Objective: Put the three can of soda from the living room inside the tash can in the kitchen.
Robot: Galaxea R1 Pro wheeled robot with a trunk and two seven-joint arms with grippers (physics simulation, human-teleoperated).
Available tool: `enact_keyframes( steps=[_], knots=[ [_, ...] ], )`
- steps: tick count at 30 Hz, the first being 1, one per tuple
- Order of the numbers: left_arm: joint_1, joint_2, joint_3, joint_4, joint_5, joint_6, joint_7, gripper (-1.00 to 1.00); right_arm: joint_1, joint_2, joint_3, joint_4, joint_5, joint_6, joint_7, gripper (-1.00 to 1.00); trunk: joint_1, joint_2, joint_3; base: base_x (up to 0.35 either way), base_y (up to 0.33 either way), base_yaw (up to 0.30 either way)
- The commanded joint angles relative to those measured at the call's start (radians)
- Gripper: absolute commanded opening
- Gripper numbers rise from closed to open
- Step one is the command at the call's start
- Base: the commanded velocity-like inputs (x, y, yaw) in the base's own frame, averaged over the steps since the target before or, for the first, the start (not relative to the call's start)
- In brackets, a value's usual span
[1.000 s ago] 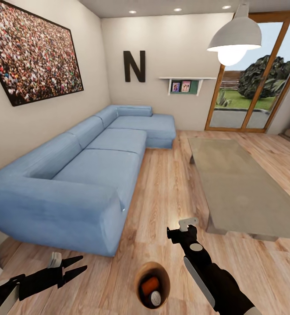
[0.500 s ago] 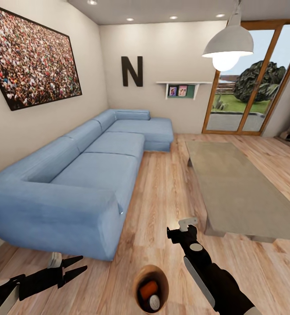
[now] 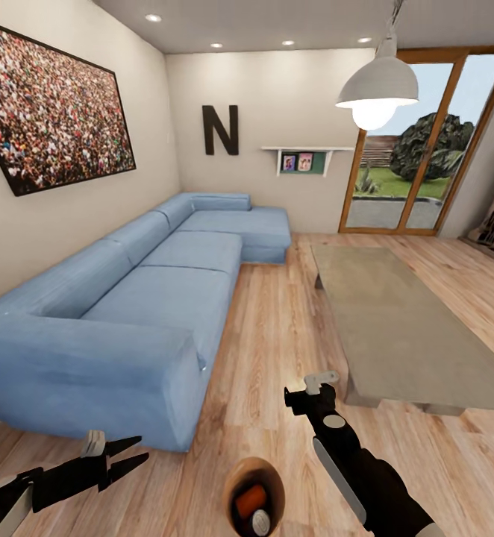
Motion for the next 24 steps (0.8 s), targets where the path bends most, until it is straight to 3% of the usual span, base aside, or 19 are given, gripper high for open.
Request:
enact_keyframes(
  steps=[1, 24],
  knots=[
    [0.000, 0.000, 0.000, 0.000, 0.000, 0.000, 0.000, 1.00, 0.000, 0.000, 0.000, 0.000, 0.000, 0.000, 0.000, 1.00, 0.000, 0.000, 0.002, 0.000, 0.000, -0.062],
    [0.000, -0.002, 0.002, 0.011, 0.000, 0.000, 0.003, 1.00, 0.000, 0.000, -0.003, 0.005, 0.000, 0.000, -0.001, 1.00, 0.000, 0.000, 0.034, 0.000, 0.000, -0.049]
  ],
)
